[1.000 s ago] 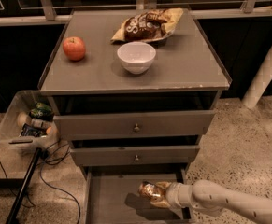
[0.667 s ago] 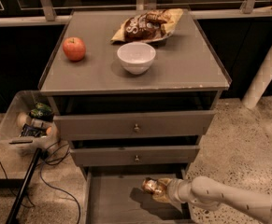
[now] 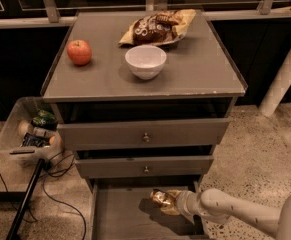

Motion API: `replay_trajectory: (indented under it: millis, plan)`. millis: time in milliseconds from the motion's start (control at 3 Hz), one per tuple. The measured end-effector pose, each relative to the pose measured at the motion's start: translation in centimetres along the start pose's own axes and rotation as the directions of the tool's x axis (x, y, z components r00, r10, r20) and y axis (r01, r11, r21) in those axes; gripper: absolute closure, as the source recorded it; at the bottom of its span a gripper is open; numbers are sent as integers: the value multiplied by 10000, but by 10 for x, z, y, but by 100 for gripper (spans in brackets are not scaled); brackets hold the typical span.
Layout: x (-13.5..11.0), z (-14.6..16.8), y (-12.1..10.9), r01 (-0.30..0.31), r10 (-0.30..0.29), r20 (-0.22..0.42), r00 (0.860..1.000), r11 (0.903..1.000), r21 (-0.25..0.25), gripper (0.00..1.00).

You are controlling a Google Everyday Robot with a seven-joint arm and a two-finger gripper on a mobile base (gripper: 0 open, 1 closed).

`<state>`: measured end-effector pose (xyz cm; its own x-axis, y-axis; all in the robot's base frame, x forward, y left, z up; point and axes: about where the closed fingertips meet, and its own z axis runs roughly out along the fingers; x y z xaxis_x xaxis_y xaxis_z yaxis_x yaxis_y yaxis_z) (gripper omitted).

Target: Place orange can into bottom drawer

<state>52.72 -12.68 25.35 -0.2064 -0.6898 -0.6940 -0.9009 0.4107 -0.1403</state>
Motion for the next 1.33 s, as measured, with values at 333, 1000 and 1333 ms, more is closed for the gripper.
replay_trajectory:
  millis: [333,1000,1333]
  plan:
    - [12,19,-18,-333,324,261,9991,9987,385,100]
    - [30,59,-34,-335,332,340,9989,9994,87,100]
    - [36,84,-22,297,-304,-57,9995,9948,-974,100]
